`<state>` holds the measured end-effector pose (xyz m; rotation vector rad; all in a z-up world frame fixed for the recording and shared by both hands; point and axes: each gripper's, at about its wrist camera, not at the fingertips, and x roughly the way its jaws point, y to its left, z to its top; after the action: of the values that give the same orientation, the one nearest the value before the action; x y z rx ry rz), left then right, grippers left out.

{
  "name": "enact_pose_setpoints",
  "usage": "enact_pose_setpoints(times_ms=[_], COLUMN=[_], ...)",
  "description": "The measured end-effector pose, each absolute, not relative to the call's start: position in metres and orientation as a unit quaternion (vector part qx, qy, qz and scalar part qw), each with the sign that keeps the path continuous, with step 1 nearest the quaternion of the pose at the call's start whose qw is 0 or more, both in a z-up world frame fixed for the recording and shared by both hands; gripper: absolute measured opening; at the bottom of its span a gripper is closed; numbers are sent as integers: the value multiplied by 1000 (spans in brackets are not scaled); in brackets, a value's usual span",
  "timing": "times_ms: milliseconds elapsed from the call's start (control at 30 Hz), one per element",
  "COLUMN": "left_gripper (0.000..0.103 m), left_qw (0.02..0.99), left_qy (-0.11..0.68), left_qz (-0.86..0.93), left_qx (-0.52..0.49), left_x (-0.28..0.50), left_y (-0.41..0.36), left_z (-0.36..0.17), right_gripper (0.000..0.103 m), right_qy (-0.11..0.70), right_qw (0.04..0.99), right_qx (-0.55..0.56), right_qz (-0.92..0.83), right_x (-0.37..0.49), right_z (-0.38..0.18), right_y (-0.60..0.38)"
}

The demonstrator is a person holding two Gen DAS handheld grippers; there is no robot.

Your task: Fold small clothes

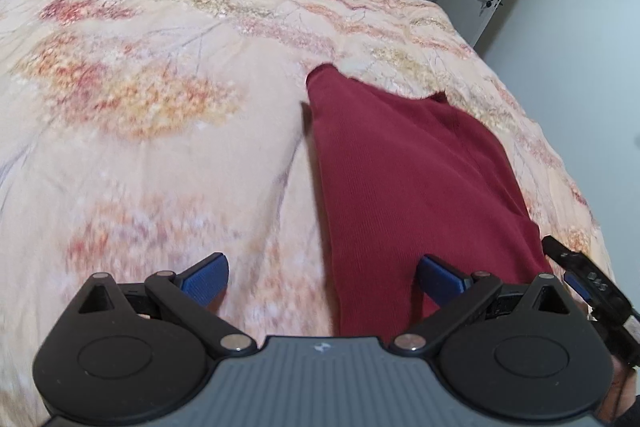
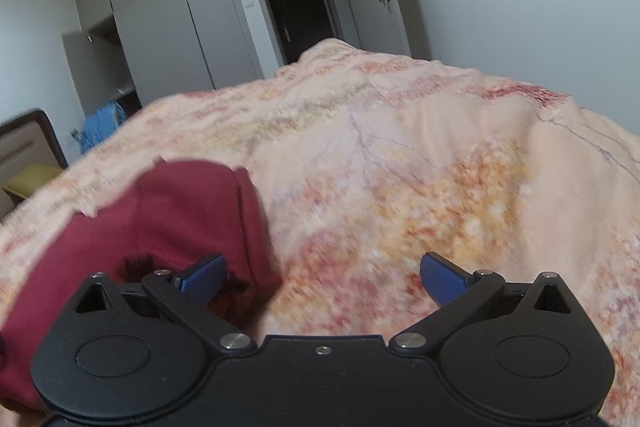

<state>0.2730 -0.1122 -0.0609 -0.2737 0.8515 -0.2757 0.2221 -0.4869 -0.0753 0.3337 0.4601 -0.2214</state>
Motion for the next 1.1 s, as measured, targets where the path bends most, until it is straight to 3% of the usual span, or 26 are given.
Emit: enact_pose_setpoints(times_ms=[233,567,700,1100], left_gripper=[103,103,103,103], left_qw=[890,887,888,884], left_qy=[405,413,413,420], left_qz=[-140,-145,-147,-148], left_qx=[-154,-145,-140,-145], left_x=[307,329,331,340], left_y=[-110,-120,-123,-133], left_z=[-67,-78,-80,-84], right_gripper=[103,100,93,94], right_qy=[246,306,299,261], right_qw=[956,938,940,949], right_qx=[155,163,162,172], right_qz=[-30,27,38,33], right_x=[267,318,311,298], right_z=[-52,-64,-71,-94], right_y=[-484,-468,-465,-464])
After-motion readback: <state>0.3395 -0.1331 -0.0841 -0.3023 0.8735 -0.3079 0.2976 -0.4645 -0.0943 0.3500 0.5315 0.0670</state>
